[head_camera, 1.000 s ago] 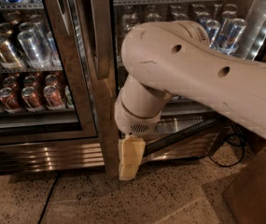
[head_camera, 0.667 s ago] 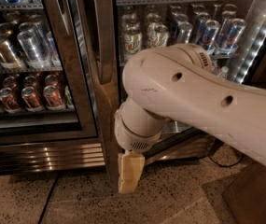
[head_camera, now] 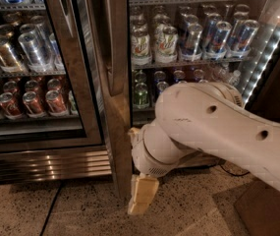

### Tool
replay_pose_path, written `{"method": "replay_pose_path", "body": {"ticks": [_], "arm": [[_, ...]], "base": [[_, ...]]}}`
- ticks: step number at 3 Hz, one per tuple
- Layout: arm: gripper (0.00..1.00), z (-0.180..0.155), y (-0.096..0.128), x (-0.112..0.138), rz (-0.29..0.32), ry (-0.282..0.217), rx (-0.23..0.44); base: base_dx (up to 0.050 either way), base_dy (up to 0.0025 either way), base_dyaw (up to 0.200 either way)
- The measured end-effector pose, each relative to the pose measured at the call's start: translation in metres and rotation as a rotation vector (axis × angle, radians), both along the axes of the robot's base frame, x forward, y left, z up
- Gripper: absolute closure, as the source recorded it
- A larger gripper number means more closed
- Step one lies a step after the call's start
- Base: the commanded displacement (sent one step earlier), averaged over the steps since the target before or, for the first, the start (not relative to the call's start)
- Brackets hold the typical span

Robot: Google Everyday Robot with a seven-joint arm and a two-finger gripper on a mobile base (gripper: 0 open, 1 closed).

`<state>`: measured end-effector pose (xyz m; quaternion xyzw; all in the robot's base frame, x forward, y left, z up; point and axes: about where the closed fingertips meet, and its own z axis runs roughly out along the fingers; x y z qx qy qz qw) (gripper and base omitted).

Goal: Open right fridge door

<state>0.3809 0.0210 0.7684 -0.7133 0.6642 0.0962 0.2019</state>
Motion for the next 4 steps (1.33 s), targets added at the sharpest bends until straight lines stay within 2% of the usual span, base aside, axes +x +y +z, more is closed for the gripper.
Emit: {"method": "replay_pose_path", "body": {"ticks": [1,2,3,4], "arm": [[0.00,-0.0010,-0.0030,-0.0013,0.022,-0.005,0.115],[0.00,0.0015,-0.0012,-0.0033,0.086,-0.038,0.115],[0.18,0.0015,-0.0011,-0.0032,0.087,-0.039,0.114],[0.41,0.0015,-0.0011,-0.0032,0.087,-0.039,0.114]], "base": [[0.000,0.00000,0.000],[0.000,0.00000,0.000],[0.000,0.00000,0.000],[0.000,0.00000,0.000]]}}
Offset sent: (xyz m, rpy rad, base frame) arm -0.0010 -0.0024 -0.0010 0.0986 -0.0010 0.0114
